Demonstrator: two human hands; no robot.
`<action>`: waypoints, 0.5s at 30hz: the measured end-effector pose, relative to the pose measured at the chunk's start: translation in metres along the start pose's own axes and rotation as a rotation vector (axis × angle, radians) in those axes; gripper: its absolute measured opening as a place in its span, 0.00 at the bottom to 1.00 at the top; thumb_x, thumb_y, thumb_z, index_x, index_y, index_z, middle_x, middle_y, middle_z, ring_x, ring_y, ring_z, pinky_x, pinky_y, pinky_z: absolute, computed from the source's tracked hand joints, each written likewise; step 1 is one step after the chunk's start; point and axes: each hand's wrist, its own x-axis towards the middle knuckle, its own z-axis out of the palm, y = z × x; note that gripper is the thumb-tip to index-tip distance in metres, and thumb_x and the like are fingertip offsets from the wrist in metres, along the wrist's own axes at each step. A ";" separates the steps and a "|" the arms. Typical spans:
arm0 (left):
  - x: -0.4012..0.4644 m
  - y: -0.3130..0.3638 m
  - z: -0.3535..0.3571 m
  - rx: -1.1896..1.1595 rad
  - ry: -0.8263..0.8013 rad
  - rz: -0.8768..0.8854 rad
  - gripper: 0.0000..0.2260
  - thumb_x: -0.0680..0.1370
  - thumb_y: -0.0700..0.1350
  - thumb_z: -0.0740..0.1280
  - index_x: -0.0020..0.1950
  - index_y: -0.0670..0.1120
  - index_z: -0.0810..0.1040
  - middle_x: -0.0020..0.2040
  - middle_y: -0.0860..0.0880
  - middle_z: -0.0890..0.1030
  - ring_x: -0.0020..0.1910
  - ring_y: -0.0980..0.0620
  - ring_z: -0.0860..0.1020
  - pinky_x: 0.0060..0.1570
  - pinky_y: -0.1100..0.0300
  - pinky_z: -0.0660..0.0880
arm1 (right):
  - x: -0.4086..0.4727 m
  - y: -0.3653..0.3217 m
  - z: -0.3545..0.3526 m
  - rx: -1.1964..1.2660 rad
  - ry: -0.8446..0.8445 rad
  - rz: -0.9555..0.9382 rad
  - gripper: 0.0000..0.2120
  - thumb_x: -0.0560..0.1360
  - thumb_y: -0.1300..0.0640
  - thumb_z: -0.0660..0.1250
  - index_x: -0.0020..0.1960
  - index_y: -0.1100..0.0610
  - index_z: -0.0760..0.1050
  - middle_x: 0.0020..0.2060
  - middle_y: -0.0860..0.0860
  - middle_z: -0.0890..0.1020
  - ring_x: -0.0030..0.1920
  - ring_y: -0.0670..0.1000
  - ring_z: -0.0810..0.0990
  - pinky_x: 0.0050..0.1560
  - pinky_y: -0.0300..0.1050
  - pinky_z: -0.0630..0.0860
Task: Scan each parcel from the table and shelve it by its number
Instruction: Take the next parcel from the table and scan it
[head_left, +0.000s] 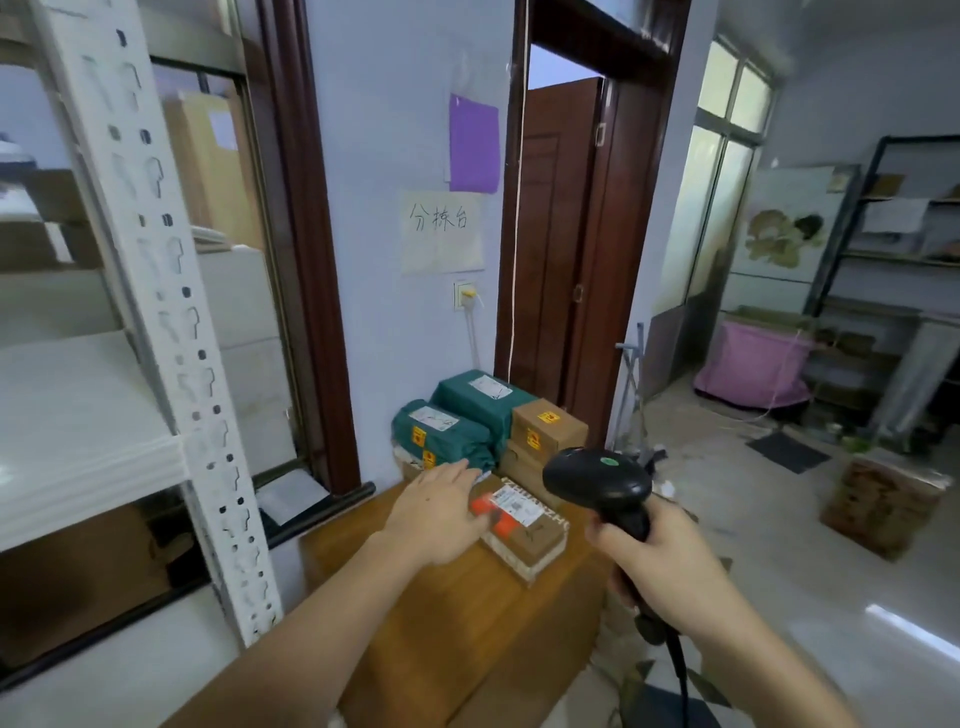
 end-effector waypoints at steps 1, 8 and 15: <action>0.009 0.000 0.006 -0.001 -0.010 -0.008 0.35 0.83 0.65 0.60 0.85 0.51 0.56 0.86 0.49 0.56 0.84 0.48 0.56 0.83 0.48 0.54 | 0.009 0.006 0.000 -0.005 -0.003 0.004 0.02 0.76 0.60 0.68 0.47 0.58 0.75 0.28 0.55 0.76 0.27 0.54 0.76 0.31 0.49 0.74; 0.095 -0.021 0.043 -0.017 -0.034 -0.051 0.34 0.82 0.65 0.62 0.85 0.53 0.58 0.85 0.50 0.58 0.83 0.48 0.58 0.81 0.47 0.55 | 0.096 0.037 0.006 -0.044 -0.033 0.055 0.02 0.76 0.59 0.68 0.46 0.57 0.76 0.28 0.53 0.77 0.27 0.50 0.78 0.31 0.46 0.76; 0.193 -0.055 0.051 -0.037 -0.053 -0.095 0.34 0.82 0.67 0.61 0.84 0.54 0.59 0.84 0.51 0.60 0.82 0.48 0.60 0.81 0.46 0.58 | 0.198 0.049 0.017 -0.022 -0.044 0.098 0.04 0.75 0.57 0.70 0.47 0.57 0.76 0.29 0.53 0.78 0.28 0.51 0.79 0.32 0.46 0.77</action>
